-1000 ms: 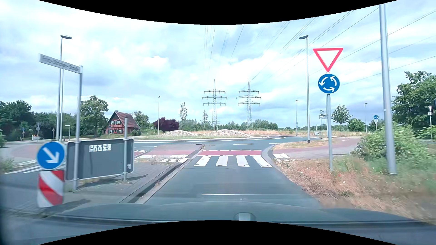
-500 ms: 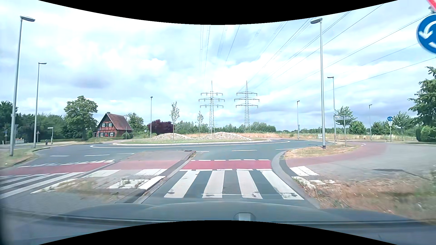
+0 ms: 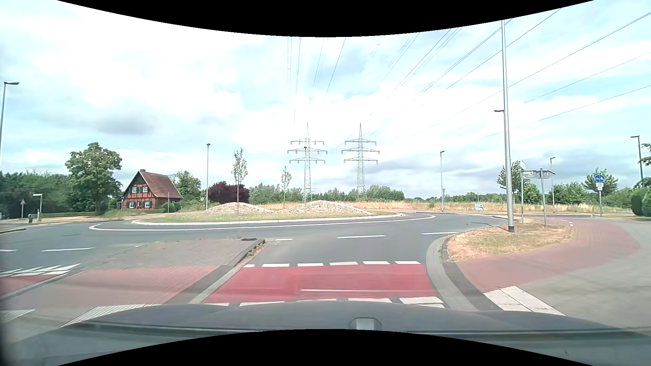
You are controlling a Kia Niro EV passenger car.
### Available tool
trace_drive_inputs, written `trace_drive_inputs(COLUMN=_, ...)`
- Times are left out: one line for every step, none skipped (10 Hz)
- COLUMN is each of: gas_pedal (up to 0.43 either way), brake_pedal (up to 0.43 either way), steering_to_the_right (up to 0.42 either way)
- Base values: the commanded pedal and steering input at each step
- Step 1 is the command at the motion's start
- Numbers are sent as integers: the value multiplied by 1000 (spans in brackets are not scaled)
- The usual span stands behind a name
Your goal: Follow the waypoints while adhering to traffic rules and regulations
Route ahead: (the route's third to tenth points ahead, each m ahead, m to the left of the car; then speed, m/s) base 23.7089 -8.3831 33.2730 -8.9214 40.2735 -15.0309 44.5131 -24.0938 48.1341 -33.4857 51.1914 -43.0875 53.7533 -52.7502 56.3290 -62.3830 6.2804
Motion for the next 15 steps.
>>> trace_drive_inputs(gas_pedal=130, brake_pedal=12, steering_to_the_right=64)
trace_drive_inputs(gas_pedal=130, brake_pedal=12, steering_to_the_right=71)
trace_drive_inputs(gas_pedal=130, brake_pedal=18, steering_to_the_right=80)
trace_drive_inputs(gas_pedal=138, brake_pedal=12, steering_to_the_right=87)
trace_drive_inputs(gas_pedal=138, brake_pedal=12, steering_to_the_right=93)
trace_drive_inputs(gas_pedal=138, brake_pedal=18, steering_to_the_right=101)
trace_drive_inputs(gas_pedal=150, brake_pedal=12, steering_to_the_right=112)
trace_drive_inputs(gas_pedal=150, brake_pedal=12, steering_to_the_right=119)
trace_drive_inputs(gas_pedal=150, brake_pedal=12, steering_to_the_right=123)
trace_drive_inputs(gas_pedal=157, brake_pedal=18, steering_to_the_right=129)
trace_drive_inputs(gas_pedal=169, brake_pedal=12, steering_to_the_right=129)
trace_drive_inputs(gas_pedal=177, brake_pedal=12, steering_to_the_right=129)
trace_drive_inputs(gas_pedal=177, brake_pedal=18, steering_to_the_right=136)
trace_drive_inputs(gas_pedal=169, brake_pedal=12, steering_to_the_right=150)
trace_drive_inputs(gas_pedal=157, brake_pedal=18, steering_to_the_right=161)
